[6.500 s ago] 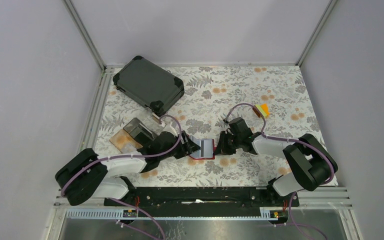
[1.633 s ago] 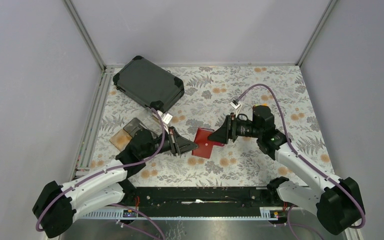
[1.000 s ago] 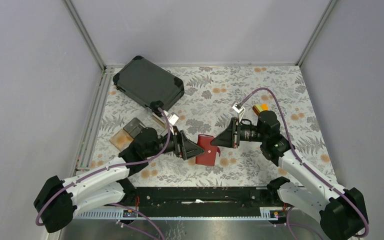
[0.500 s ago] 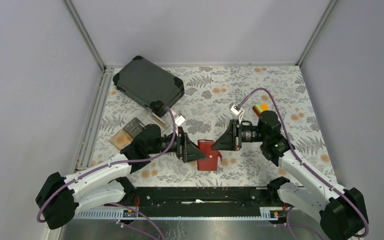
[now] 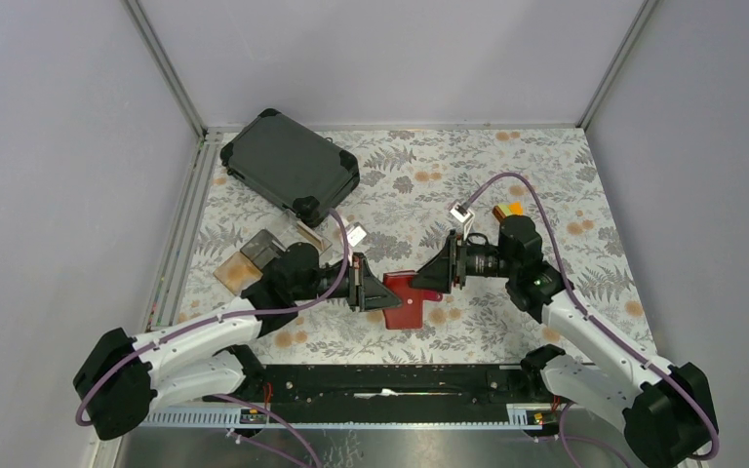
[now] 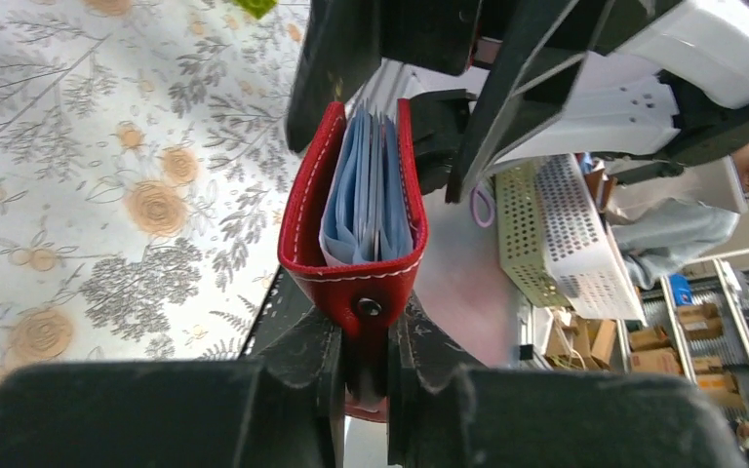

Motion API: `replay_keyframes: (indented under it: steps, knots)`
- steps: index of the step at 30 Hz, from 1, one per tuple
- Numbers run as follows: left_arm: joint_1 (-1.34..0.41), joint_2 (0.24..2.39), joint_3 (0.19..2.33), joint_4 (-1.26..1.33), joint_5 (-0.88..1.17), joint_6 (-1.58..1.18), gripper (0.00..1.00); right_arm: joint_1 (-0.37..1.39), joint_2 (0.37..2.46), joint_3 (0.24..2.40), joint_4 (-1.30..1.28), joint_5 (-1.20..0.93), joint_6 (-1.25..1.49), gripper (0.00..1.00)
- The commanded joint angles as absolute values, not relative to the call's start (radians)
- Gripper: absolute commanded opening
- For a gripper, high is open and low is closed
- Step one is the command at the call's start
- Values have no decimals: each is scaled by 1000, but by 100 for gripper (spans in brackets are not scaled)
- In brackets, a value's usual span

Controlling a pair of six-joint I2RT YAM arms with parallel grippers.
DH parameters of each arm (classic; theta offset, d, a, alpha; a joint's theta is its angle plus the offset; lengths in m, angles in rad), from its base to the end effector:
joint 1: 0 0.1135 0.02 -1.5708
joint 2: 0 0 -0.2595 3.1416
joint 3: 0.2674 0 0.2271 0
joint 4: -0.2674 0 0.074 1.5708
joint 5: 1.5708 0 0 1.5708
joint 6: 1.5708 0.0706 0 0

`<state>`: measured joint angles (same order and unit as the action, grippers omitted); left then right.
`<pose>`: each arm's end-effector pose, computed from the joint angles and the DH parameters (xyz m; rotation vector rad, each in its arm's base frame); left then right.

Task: Put the credit cards into the card holder
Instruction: Close the card holder at the center of the board.

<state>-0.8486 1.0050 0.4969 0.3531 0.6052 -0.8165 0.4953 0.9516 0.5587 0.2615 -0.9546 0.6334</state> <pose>0.1232 -0.2006 0.2580 0.5591 1.9655 -1.6646 0.1561 0.1498 0.2814 -0.6762 1.8153 1.5982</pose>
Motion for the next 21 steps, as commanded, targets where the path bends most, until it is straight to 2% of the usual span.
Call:
replay_keyframes:
  steps: [1, 4, 6, 9, 14, 17, 21]
  knots:
    - [-816, 964, 536, 233, 492, -768, 0, 501, 897, 636, 125, -688, 543, 73]
    - [-747, 924, 586, 117, 500, -716, 0, 501, 844, 642, 50, -542, 502, 82]
    - [-704, 908, 634, 15, 513, -665, 0, 502, 820, 643, 18, -498, 477, 83]
    - [-654, 904, 713, -127, 517, -573, 0, 502, 836, 645, -23, -531, 462, 74]
    - [-586, 933, 765, -162, 572, -535, 0, 502, 889, 600, 51, -592, 508, 59]
    - [-570, 945, 759, -142, 612, -545, 0, 502, 907, 577, 125, -621, 558, 53]
    - [-565, 945, 751, -139, 626, -543, 0, 501, 944, 566, 224, -657, 611, 50]
